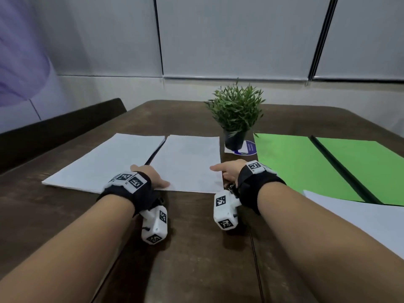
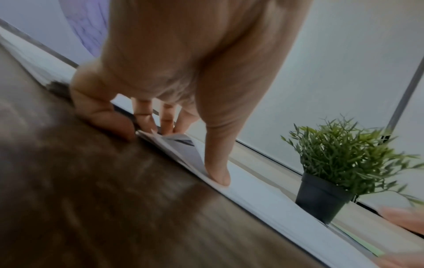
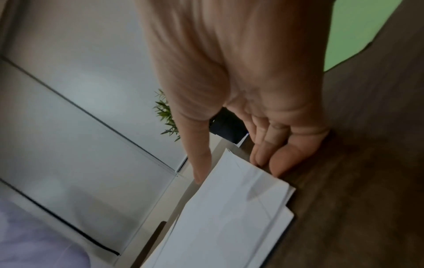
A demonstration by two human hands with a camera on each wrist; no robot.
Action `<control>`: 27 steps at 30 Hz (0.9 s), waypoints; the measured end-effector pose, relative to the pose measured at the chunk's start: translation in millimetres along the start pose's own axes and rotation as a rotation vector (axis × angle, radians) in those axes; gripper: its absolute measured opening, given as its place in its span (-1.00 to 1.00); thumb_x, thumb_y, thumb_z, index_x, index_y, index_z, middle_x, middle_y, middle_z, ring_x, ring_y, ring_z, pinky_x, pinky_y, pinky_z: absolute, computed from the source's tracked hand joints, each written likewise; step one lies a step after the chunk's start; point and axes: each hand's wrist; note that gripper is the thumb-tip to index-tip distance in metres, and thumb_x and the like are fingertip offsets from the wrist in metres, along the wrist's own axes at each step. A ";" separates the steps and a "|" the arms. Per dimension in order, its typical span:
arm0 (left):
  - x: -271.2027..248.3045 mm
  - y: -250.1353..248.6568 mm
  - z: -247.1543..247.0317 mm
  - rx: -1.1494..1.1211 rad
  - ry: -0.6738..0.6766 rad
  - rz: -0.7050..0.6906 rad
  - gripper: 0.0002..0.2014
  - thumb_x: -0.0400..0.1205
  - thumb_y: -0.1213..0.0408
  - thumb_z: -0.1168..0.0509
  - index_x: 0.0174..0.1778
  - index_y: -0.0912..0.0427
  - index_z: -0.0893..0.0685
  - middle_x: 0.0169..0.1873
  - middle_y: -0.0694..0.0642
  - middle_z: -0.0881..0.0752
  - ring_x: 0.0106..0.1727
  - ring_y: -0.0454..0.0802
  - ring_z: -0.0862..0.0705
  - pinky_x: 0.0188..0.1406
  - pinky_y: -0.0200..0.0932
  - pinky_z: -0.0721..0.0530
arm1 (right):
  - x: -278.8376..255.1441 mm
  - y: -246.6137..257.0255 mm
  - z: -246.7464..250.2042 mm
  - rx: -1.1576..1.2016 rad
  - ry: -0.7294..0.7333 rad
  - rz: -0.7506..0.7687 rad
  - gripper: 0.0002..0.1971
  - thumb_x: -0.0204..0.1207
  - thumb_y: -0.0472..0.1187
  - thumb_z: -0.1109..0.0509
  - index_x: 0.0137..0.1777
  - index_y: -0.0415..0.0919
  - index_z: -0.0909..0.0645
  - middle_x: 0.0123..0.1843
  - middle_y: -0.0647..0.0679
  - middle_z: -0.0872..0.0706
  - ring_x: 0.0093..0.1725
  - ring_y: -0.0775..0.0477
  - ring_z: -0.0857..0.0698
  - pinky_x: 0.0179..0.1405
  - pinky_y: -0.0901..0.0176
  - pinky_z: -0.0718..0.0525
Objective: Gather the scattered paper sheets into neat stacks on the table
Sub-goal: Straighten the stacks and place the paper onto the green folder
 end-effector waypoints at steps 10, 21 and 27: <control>-4.9 9.9 9.8 -0.128 0.144 -0.013 -0.47 0.31 -0.14 -0.57 -0.04 0.19 -0.63 -0.01 0.04 -0.66 0.06 0.04 -0.55 0.11 -0.19 -0.41 | 10.4 19.2 -7.2 -0.434 0.068 0.003 -0.47 0.10 0.10 -0.70 -0.02 -0.18 -0.69 -0.01 -0.12 -0.73 0.04 -0.20 -0.68 0.30 -0.06 -0.61; -2.0 21.6 3.1 -0.215 0.111 -0.002 -0.33 0.51 -0.21 -0.36 0.35 0.26 -0.54 0.30 0.15 -0.62 0.17 0.08 -0.55 0.15 -0.16 -0.42 | -6.6 3.2 -12.8 -0.655 -0.011 0.014 -0.64 0.36 0.09 -0.57 -0.21 -0.21 -0.61 -0.07 -0.14 -0.74 0.17 -0.24 -0.71 0.31 -0.10 -0.61; -33.4 31.8 -2.4 -0.163 0.144 -0.013 -0.33 0.43 -0.10 -0.50 0.35 0.26 -0.57 0.27 0.15 -0.65 0.28 0.11 -0.60 0.25 -0.12 -0.54 | -29.9 -21.0 -13.8 -0.595 0.022 0.067 -0.33 -0.05 0.12 -0.63 0.11 -0.14 -0.72 0.07 -0.08 -0.80 0.03 -0.19 -0.75 0.20 -0.07 -0.68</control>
Point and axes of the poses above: each hand's wrist, its own x-axis towards the middle knuckle, its own z-axis out of the back of the hand, y = z × x
